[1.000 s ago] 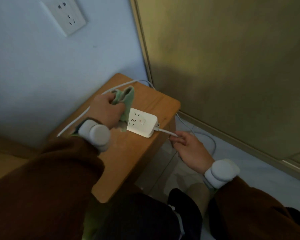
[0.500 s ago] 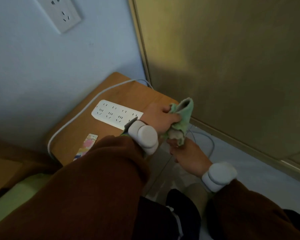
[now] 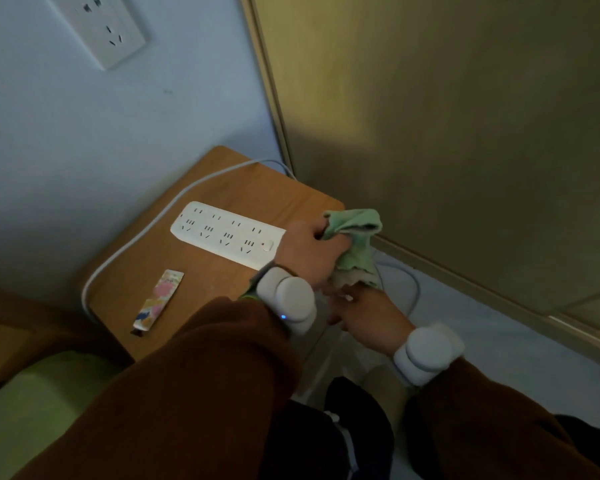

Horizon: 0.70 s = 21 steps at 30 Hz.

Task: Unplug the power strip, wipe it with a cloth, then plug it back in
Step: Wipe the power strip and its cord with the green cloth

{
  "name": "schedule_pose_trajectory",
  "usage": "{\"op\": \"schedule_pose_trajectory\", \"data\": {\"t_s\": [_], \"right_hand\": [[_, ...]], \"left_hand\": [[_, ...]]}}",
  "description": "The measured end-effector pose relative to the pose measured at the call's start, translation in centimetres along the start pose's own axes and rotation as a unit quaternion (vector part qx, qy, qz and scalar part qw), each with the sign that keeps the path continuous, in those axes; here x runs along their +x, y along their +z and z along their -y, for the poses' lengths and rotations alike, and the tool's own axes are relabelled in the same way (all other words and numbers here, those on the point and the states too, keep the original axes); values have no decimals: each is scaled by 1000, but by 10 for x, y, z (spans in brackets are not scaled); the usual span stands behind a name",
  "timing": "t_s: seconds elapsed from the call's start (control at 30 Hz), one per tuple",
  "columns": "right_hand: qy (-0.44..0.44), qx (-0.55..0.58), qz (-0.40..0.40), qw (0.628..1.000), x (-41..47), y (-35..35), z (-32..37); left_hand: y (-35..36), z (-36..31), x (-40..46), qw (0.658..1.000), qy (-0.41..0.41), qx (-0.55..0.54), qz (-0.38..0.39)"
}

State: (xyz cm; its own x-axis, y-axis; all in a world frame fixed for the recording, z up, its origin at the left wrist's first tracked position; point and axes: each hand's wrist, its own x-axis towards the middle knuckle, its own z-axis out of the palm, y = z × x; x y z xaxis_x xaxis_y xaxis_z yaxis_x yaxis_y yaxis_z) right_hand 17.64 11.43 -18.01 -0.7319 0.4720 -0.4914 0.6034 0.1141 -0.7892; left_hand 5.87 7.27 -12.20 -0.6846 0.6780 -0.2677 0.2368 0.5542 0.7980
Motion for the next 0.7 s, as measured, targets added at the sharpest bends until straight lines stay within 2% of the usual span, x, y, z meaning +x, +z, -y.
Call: {"op": "schedule_pose_trajectory", "data": {"t_s": [0.17,0.27,0.37,0.47,0.57,0.7], "right_hand": [[-21,75,-66,995,4,-11,-2],[-14,149,-172,974,8,-15,-4],[-62,207,-250,944,5,-21,2],[-124,292,-180,931,-7,-18,17],[-139,307,-85,938,-15,-11,23],[-123,285,-57,949,-19,-7,24]], "left_hand": [[-17,17,-6,990,-48,-131,-21],[-33,31,-14,973,-96,-210,-25],[-39,45,-31,967,-109,-226,-41],[-40,51,-51,977,-84,-191,-41],[-31,46,-73,987,-50,-153,6],[-19,49,-94,981,-25,-194,-5]]}}
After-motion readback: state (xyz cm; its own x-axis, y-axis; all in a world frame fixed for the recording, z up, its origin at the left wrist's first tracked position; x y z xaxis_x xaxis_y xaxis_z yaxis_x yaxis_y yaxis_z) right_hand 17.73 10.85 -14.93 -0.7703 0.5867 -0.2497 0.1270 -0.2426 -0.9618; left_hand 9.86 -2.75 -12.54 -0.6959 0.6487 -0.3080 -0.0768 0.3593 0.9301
